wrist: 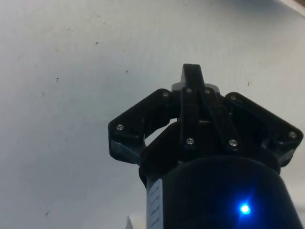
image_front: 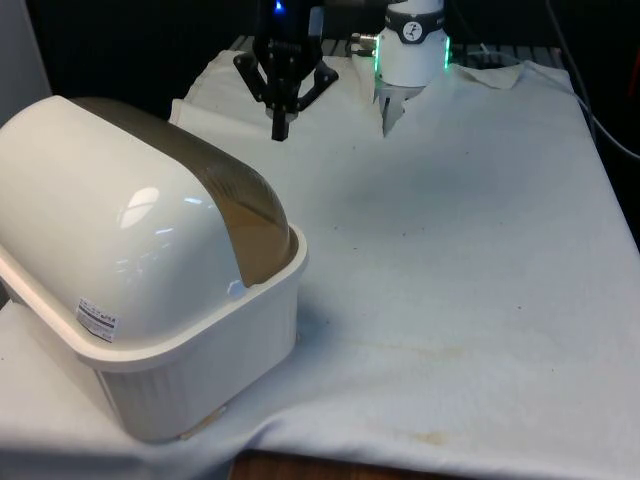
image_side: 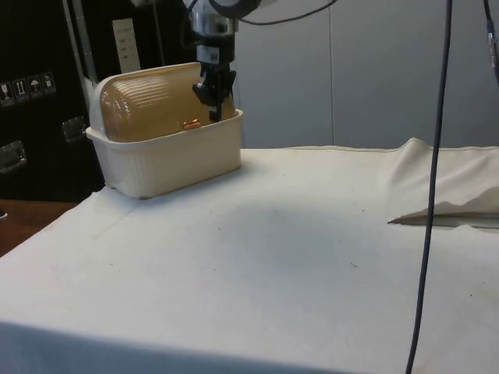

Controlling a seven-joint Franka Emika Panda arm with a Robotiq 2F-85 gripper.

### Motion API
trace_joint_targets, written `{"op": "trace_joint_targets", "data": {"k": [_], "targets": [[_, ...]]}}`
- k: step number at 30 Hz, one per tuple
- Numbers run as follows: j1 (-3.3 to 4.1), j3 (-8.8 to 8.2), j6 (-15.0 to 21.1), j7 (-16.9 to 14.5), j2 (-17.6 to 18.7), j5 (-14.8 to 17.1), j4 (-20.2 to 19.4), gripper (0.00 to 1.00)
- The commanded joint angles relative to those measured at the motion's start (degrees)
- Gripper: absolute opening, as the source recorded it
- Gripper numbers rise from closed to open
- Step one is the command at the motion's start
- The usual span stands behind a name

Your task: Open the lid, then close it.

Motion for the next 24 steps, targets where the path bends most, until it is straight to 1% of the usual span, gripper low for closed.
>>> {"op": "trace_joint_targets", "data": {"k": [1,5,6,7,14,15,16,21,22,24], "targets": [[0.29,-0.69,1.3,1.4,0.3,-1.5,-0.1,0.00],[0.34,-0.92,2.6,3.3,0.9,-3.0,-0.3,0.00],[0.00,-0.29,2.1,2.8,0.9,-2.2,-0.2,0.00],[0.40,-1.09,3.4,4.4,1.2,-3.7,-0.3,0.00],[0.52,-1.55,6.0,8.7,2.1,-7.2,-0.5,0.00],[0.00,-0.57,4.6,7.0,1.8,-5.5,-0.3,0.00],[0.52,-1.66,6.6,10.0,2.3,-8.3,-0.5,0.00],[0.52,-1.89,8.4,13.3,2.9,-10.9,-0.5,0.00],[0.52,-2.01,9.0,14.6,3.2,-11.9,-0.5,0.00],[0.57,-2.12,9.7,15.9,3.5,-12.8,-0.5,0.00]]}}
